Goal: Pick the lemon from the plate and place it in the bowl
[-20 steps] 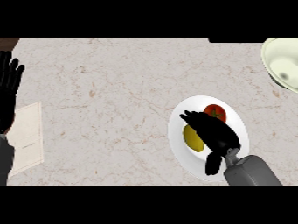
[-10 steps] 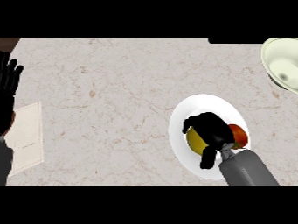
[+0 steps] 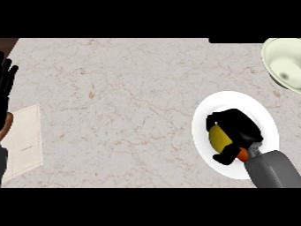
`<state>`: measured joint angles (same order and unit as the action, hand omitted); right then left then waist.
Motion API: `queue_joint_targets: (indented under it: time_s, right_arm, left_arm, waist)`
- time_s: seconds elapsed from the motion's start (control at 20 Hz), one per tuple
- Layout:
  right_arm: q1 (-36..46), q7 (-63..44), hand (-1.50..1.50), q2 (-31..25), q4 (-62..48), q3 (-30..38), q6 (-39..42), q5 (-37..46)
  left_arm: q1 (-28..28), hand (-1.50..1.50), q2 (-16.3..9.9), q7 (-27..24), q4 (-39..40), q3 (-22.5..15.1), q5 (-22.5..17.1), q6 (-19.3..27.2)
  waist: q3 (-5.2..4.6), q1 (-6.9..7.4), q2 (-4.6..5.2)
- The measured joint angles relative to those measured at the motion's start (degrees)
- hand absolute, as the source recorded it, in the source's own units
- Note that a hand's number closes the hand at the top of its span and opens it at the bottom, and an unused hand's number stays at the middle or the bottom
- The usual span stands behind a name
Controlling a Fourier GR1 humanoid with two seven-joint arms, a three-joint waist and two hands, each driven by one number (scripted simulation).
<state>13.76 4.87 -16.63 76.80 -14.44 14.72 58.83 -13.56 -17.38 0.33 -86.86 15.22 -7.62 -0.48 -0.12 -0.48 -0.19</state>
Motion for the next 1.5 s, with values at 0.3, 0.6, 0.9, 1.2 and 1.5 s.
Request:
queue_joint_targets:
  time_s: [0.3,0.6,0.9,1.2,1.5]
  right_arm:
    - [-2.76,5.34,1.5,-18.46,-7.72,17.29,-0.47,-4.94]
    - [-2.77,12.53,1.5,-33.32,-18.94,31.61,-1.97,-9.8]
    - [-0.9,24.24,1.5,-43.84,-30.15,41.83,-1.52,-16.01]
    - [1.92,37.71,1.5,-51.75,-39.71,48.83,0.79,-21.67]
    - [7.16,41.7,1.5,-56.63,-47.36,51.56,6.06,-26.49]
  left_arm:
    - [1.29,0.0,-0.21,-0.45,-0.29,1.69,0.01,1.23]
    - [1.73,0.0,0.09,-0.73,-0.83,1.71,-0.33,1.05]
    - [1.43,0.0,0.41,-0.72,-1.02,0.82,-0.45,0.37]
    - [0.88,0.0,0.74,-0.91,-0.66,0.01,-0.43,-0.19]
    - [-0.95,0.0,0.96,-0.27,-0.52,-1.09,-0.27,-0.44]
  waist:
    - [0.42,-3.96,0.66]
    - [0.8,-3.6,1.04]
    - [0.91,-1.67,1.08]
    - [0.81,0.15,0.99]
    - [0.64,2.21,1.1]
